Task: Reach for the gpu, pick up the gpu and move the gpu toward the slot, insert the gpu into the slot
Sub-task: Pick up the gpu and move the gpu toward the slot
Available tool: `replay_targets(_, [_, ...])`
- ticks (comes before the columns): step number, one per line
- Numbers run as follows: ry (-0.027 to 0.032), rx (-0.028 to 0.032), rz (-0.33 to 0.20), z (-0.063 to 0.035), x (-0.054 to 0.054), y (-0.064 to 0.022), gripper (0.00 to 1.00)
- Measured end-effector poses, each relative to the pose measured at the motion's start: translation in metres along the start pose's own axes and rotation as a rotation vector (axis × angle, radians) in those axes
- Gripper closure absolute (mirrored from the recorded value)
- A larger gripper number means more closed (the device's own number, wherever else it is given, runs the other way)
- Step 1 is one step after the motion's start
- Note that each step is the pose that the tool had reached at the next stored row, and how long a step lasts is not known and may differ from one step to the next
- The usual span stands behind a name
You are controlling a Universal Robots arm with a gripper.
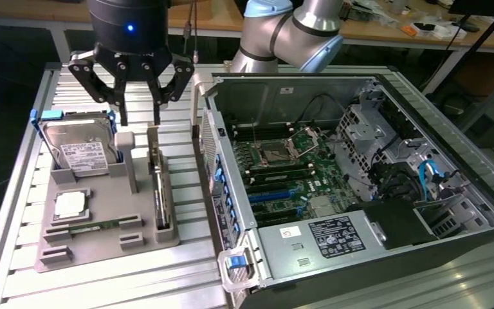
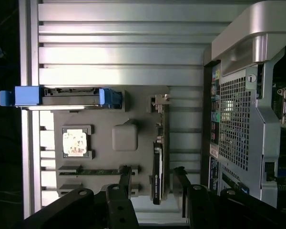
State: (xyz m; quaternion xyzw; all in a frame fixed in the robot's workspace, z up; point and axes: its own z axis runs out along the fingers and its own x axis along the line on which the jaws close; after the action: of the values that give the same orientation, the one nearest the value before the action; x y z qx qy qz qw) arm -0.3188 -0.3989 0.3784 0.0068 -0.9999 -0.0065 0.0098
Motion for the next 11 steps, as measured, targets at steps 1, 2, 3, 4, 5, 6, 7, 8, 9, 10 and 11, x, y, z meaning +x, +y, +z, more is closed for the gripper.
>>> replay_targets(1, [0.0000,0.0000,-0.002,0.0005,0.000,0.0000,0.52])
replay_targets(2, [0.0000,0.0002,-0.003,0.0011,0.000,0.0000,0.52])
replay_targets(3, [-0.0001,0.0007,-0.004,0.0018,0.000,-0.0001,0.52])
replay_targets(4, [0.0000,0.0016,-0.006,0.0029,0.000,-0.0001,0.52])
replay_targets(5, [0.0000,0.0019,-0.008,0.0041,0.000,-0.0001,0.52])
replay_targets(6, [-0.0001,0.0020,-0.009,0.0050,0.000,-0.0001,0.52])
replay_targets(7, [-0.0001,0.0021,-0.010,0.0063,0.000,-0.0001,0.52])
replay_targets(8, [-0.0003,0.0021,-0.012,0.0077,0.000,-0.0002,0.52])
replay_targets(9, [-0.0004,0.0022,-0.014,0.0091,0.000,-0.0002,0.52])
replay_targets(10, [-0.0005,0.0022,-0.016,0.0106,0.000,-0.0002,0.52])
replay_targets(11, [-0.0011,0.0023,-0.017,0.0117,0.000,-0.0002,0.52])
